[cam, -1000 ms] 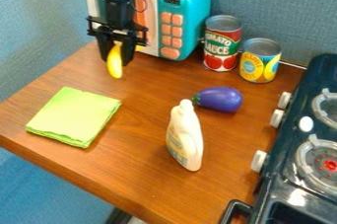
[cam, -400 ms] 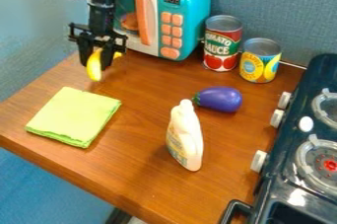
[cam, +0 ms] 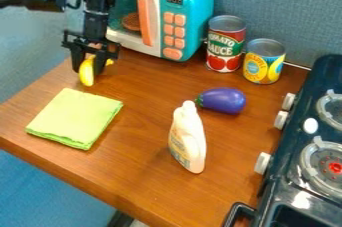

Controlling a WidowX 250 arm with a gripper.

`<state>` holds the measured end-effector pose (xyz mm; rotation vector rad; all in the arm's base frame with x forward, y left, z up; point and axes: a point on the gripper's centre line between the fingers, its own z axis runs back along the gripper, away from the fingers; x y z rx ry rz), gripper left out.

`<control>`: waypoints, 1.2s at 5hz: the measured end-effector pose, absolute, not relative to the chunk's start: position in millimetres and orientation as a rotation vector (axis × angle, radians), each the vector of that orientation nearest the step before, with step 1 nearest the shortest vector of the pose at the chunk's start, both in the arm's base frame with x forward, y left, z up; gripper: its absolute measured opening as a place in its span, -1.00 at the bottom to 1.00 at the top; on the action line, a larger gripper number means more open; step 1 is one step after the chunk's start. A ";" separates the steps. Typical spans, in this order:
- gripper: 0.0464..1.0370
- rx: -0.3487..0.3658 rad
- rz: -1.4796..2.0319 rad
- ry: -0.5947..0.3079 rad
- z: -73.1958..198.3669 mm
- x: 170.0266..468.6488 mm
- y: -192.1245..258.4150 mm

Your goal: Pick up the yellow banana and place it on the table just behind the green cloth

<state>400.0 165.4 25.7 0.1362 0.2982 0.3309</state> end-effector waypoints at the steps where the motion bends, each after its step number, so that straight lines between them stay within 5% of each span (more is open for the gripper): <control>1: -0.02 0.153 0.357 0.327 25.3 396.7 167.6; 2: 0.13 0.149 0.345 0.338 23.6 394.6 166.9; 3: 0.76 0.108 0.325 0.328 23.1 389.5 165.6; 6: 0.92 -0.011 0.273 0.271 33.5 384.8 146.5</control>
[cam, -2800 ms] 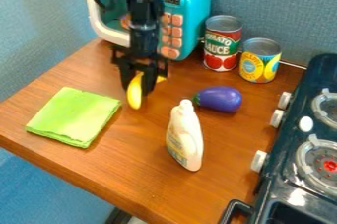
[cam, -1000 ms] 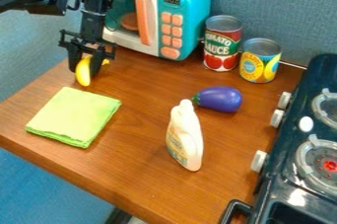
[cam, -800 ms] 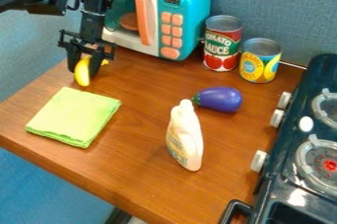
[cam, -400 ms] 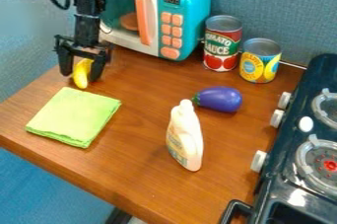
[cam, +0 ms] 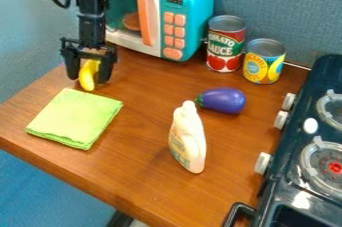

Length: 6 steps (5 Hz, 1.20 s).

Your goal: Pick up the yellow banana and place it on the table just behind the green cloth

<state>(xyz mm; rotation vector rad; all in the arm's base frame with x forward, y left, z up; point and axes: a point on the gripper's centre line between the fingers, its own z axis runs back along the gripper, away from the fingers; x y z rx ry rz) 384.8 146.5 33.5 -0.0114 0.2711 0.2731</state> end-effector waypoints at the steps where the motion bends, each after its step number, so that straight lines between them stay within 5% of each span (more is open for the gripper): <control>1: 0.92 -0.024 0.177 0.143 69.7 391.8 120.5; 3: 0.92 0.051 -0.006 0.049 112.8 373.7 65.8; 4: 0.92 0.032 -0.127 0.011 113.8 376.2 33.6; 5: 0.92 -0.143 -0.314 -0.057 109.6 388.1 -2.5; 6: 0.92 -0.160 -0.425 -0.045 99.4 383.5 7.0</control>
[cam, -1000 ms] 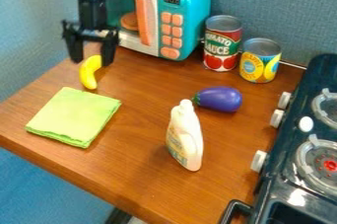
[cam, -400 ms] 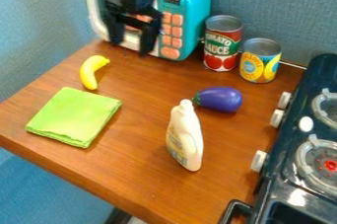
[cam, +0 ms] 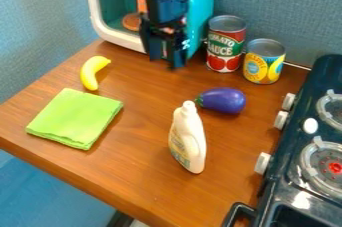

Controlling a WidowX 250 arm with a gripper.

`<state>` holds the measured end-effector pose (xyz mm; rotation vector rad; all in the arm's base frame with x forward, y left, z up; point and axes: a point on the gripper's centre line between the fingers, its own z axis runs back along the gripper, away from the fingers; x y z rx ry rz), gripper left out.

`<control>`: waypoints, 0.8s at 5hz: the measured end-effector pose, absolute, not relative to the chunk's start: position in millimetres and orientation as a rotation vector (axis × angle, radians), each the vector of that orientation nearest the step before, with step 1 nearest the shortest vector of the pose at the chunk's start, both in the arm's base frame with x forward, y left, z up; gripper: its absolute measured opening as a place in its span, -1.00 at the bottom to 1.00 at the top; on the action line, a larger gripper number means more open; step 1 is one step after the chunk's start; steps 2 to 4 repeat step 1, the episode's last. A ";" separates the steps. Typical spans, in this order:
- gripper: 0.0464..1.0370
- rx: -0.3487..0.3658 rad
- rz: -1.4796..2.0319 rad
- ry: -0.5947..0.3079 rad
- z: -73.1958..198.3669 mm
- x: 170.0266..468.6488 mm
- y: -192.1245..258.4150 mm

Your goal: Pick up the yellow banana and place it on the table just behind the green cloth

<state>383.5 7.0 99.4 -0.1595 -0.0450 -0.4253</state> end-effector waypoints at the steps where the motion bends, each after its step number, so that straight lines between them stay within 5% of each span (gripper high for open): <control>1: 0.92 -0.188 -0.433 -0.021 97.4 379.9 11.2; 4: 0.92 -0.188 -0.433 -0.021 97.4 379.9 11.2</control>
